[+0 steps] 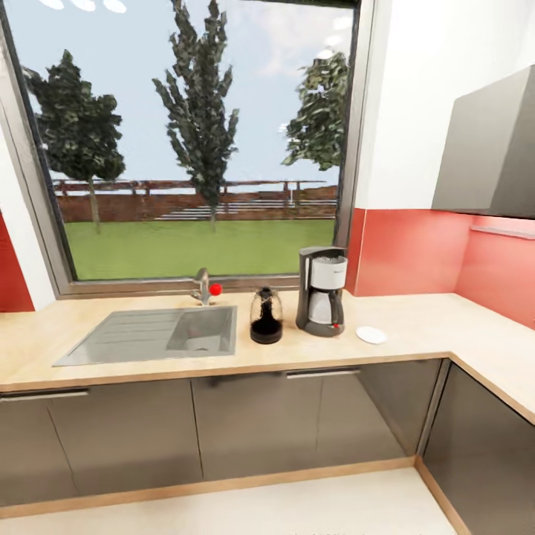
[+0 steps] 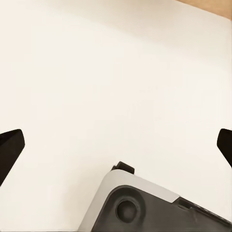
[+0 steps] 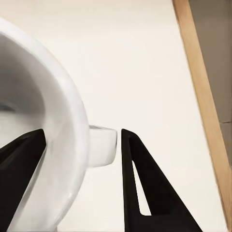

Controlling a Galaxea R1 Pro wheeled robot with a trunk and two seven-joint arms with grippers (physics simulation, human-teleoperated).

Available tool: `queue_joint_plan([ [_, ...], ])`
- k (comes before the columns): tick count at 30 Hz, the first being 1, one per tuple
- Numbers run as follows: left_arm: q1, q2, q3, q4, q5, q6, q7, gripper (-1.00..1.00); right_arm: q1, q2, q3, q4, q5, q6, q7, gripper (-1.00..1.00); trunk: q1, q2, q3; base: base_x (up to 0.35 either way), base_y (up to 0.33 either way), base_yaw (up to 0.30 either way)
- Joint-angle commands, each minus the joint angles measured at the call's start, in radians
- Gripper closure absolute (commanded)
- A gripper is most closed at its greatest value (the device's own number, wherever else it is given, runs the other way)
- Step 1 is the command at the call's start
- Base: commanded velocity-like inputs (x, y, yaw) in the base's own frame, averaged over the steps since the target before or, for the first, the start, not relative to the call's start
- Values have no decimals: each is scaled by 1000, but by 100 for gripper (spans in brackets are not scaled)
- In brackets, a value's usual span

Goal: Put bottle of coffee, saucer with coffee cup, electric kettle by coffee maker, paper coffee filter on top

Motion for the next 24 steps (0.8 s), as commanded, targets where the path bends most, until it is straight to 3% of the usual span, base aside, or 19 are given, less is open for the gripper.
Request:
queue_joint_plan([
  [1,-1,0,-8,2,11,-4,-2,-100,-1,0,3,3,-12,-5,10,100,0,-1,0,-143,-283,229],
  [7,-1,0,-8,1,11,-4,-2,-100,-1,0,3,3,-13,-5,9,100,0,-1,0,-111,-282,147],
  [24,-1,0,-8,1,11,-4,-2,-100,-1,-1,3,3,-13,-5,10,100,0,-1,0,-77,-273,6],
])
